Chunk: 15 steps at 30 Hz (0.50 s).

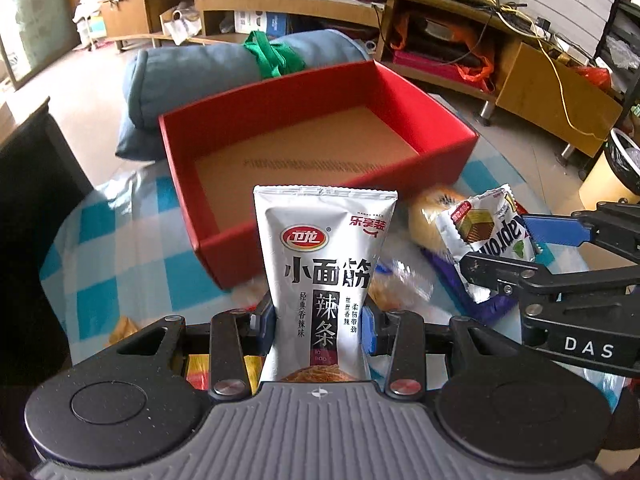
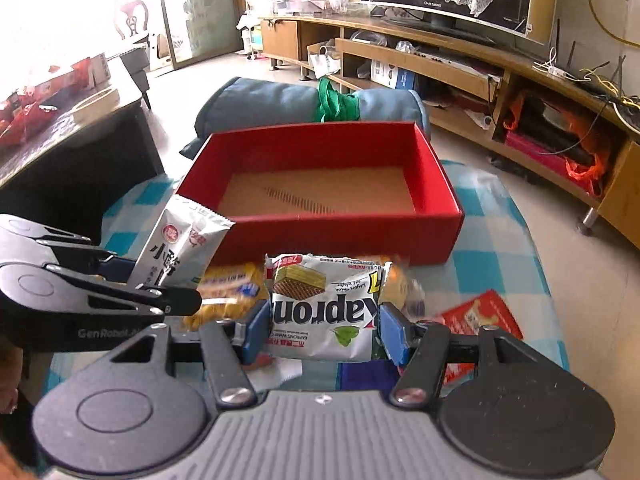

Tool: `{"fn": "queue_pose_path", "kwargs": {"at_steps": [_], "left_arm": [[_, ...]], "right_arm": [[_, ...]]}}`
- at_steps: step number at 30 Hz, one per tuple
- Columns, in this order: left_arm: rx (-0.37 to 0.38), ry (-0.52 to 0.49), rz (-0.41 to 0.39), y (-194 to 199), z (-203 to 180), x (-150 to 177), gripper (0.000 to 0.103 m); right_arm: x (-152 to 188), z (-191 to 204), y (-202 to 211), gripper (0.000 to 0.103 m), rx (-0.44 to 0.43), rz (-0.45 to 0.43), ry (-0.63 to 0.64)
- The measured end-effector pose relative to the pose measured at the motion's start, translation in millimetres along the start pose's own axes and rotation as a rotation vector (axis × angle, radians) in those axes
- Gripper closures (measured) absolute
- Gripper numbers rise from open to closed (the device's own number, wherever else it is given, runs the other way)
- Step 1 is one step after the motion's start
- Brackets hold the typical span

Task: Organize snacks
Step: 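Carry the white pack and Kaprons wafer over the red box with both tools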

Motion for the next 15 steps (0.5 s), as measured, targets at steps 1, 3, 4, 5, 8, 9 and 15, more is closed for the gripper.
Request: {"fn": "queue_pose_path", "kwargs": {"at_steps": [1,3,4,5,8,9,15], "left_arm": [[0.0,0.001,-0.003,0,1,-3,0.055],[-0.002,0.001,-0.01,-1,1,-9,0.055],[-0.004,0.0,-0.013,-1,2,-12,0.055],[-0.007,0.001,-0.018,-2,2,-16,0.055],[-0.014,0.002,-0.026,-3,4,-26,0.055],[-0.018,0.002,-0.029,-3,4,-29,0.055],[-0.028,0.012,-0.034,-9,9,-45,0.055]], "right_arm": [[-4,0,-1,0.045,-0.002,-0.005,0.002],[-9,0,-3,0.045,-0.003,-0.013,0.007],[-13,0,-5,0.045,-0.004,-0.017,0.007],[-16,-1,-6,0.045,-0.006,-0.02,0.006],[-24,-4,-12,0.045,-0.01,-0.025,0.004],[-26,-4,-14,0.045,-0.01,-0.025,0.004],[-42,-8,-25,0.045,-0.016,-0.035,0.004]]}}
Point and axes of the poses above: each gripper's, at about its wrist camera, not at the fingertips, and y roughly against the way its jaws point, z to its left, x to its underside, the point moved 1 cm from there along -y, roughly the way its jaws point, and after that the axes turned 3 degrees about z, right-handed, at the moved point
